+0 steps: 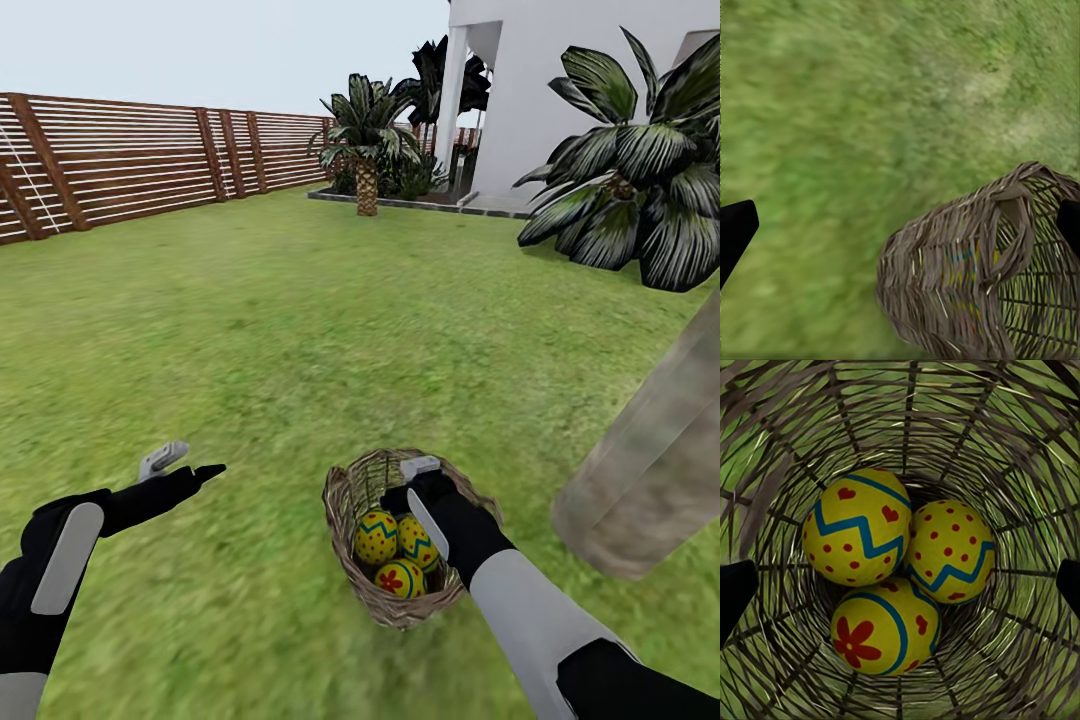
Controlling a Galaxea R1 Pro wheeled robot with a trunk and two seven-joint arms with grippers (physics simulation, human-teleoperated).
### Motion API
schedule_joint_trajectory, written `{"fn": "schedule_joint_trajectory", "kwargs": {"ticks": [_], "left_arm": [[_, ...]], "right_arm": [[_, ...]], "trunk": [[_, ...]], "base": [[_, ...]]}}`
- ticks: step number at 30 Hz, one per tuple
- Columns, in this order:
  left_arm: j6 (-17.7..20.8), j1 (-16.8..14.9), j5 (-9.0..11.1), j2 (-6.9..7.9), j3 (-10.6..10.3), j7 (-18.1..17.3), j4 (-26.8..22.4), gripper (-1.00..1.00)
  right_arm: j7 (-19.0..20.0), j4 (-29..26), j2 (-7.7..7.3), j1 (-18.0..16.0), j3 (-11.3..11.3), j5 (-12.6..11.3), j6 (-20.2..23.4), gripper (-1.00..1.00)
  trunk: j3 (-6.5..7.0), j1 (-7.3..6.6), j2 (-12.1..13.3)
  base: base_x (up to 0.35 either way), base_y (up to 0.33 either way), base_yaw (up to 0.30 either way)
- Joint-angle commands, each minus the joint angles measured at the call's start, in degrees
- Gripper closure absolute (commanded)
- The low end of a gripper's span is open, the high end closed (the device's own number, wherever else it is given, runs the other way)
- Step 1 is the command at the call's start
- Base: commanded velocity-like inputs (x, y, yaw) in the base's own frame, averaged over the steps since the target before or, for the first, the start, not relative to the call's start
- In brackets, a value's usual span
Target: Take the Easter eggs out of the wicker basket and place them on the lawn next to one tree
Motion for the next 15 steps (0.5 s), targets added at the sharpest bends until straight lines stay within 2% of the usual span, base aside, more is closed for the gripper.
{"fn": "schedule_joint_trajectory", "kwargs": {"ticks": [1, 7, 15], "left_arm": [[0.27, -0.04, -0.48, 0.03, 0.1, -0.56, -0.01, -1.0], [0.27, -0.04, -0.48, 0.08, 0.1, -0.63, -0.01, -1.0], [0.27, -0.04, -0.48, -0.05, 0.1, -0.65, -0.01, -1.0]], "right_arm": [[-0.53, 0.02, -0.01, -0.04, 0.23, -0.64, 0.19, -1.0], [-0.51, 0.2, 0.2, -0.04, 0.23, -0.7, 0.27, -1.0], [-0.45, 0.17, 0.14, -0.04, 0.23, -0.63, 0.19, -1.0]], "trunk": [[-0.05, -0.01, -0.02], [-0.05, -0.01, -0.02], [-0.05, -0.01, -0.02]], "base": [[0.0, 0.0, 0.0], [0.006, 0.0, 0.0], [0.243, 0.0, 0.0]]}}
